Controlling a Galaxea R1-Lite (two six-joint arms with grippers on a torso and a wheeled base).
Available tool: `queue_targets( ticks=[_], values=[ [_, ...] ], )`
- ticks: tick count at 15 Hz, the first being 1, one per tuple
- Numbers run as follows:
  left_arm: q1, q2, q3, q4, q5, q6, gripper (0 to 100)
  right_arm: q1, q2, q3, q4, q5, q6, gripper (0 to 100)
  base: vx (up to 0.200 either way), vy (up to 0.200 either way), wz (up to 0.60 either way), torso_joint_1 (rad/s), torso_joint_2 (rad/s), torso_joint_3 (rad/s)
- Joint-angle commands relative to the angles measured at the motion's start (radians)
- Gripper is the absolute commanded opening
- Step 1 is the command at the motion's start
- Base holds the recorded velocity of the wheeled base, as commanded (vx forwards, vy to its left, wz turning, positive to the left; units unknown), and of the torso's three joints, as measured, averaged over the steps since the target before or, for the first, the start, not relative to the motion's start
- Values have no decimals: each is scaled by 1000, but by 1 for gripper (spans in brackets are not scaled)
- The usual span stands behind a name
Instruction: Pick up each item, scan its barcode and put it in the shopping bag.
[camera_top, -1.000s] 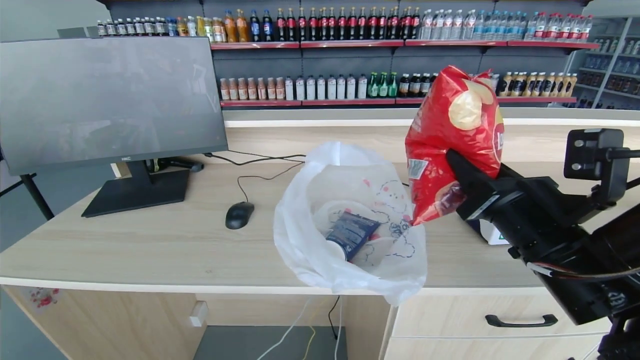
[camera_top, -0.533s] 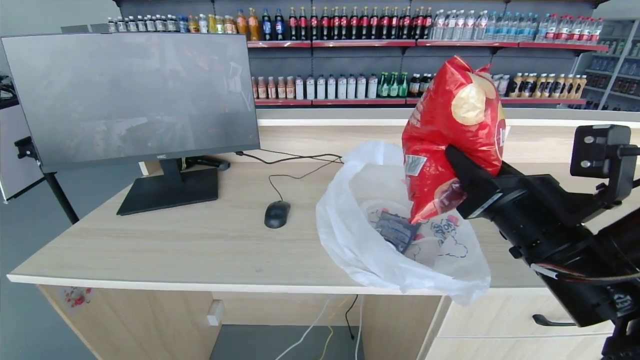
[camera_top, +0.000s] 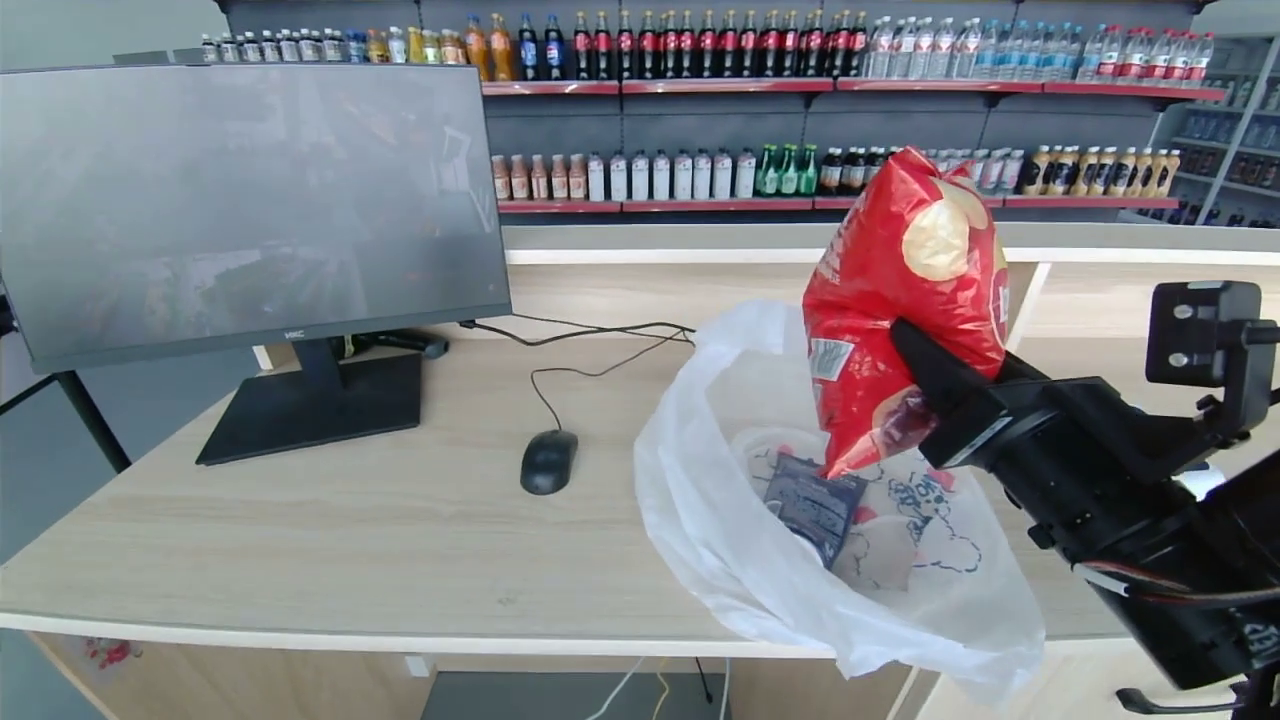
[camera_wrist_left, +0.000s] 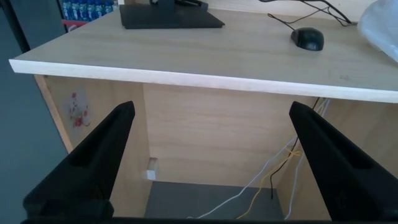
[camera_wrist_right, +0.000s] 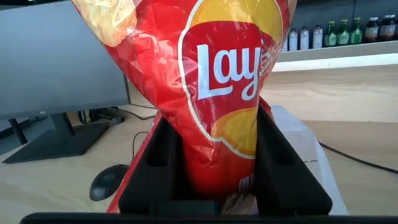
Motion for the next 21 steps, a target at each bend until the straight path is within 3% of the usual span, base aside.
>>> queue_targets(
  ticks=[1, 6, 17, 21],
  values=[
    [0, 0, 0, 0, 0, -1, 100, 7, -1, 15, -1, 0, 0, 0, 0, 0, 0, 0, 0, 0],
    [0, 0, 0, 0, 0, 1, 100, 48, -1, 82, -1, 0, -2, 0, 0, 0, 0, 0, 0, 0],
    [0, 0, 0, 0, 0, 1, 100, 4, 85, 225, -1, 0, -48, 0, 0, 0, 0, 0, 0, 0],
    [0, 0, 0, 0, 0, -1, 100, 7, 139, 208, -1, 0, -54, 0, 0, 0, 0, 0, 0, 0]
  ],
)
